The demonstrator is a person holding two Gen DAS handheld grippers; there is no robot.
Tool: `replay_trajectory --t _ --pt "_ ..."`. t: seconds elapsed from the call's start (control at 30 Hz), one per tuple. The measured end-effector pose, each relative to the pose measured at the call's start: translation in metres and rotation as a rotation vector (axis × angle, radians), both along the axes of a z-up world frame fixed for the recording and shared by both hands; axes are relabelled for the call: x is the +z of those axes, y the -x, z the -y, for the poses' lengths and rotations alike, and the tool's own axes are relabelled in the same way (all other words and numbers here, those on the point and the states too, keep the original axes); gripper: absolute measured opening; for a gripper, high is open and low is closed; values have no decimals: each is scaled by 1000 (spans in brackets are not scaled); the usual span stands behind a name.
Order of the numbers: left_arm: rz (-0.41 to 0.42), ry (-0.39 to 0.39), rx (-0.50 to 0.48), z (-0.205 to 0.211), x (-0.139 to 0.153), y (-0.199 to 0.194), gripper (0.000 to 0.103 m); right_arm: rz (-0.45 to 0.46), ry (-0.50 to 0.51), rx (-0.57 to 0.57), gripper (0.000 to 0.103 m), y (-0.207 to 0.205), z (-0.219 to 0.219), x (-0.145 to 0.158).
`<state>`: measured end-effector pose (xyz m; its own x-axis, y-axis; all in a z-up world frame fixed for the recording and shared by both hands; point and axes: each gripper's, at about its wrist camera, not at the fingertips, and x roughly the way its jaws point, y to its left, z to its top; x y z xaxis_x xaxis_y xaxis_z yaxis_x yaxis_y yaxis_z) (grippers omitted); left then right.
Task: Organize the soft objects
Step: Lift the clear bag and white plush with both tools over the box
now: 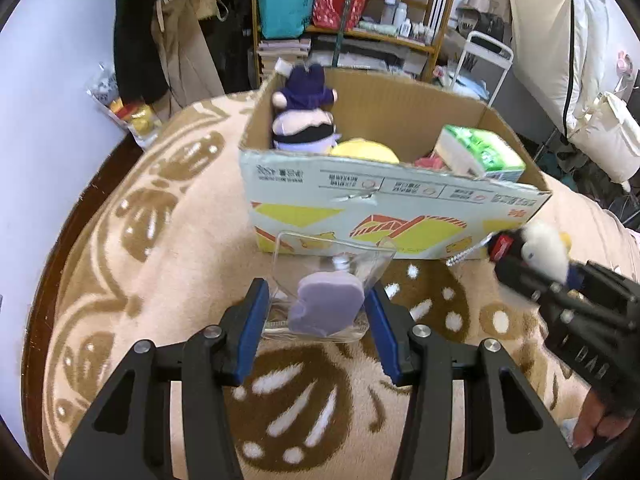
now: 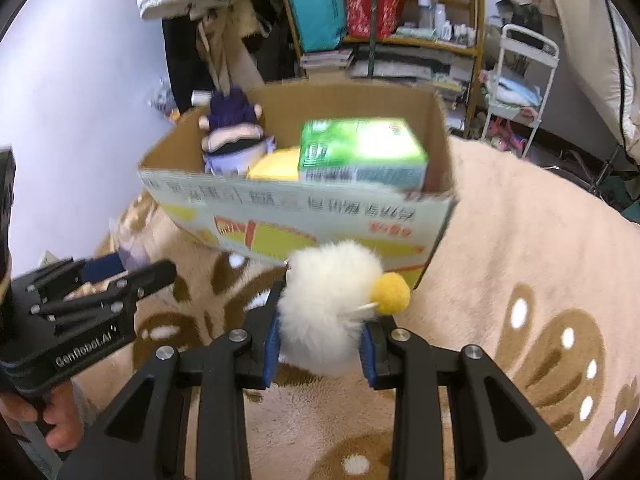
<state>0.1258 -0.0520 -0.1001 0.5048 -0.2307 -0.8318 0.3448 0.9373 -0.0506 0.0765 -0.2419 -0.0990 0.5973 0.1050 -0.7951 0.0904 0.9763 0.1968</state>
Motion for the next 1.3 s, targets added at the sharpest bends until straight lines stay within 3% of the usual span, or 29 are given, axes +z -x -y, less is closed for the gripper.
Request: replay_trajectory --t 0.37,0.63,0.93,1.3 --pt "272 39 15 -7 65 33 48 176 16 -4 34 13 5 61" --pt "397 45 -19 -4 95 31 48 274 3 -4 34 7 11 90" --pt "453 21 -51 14 107 6 49 353 -4 9 34 -18 18 103" --pt "415 63 -28 26 88 -37 49 370 -24 26 34 -42 22 85"
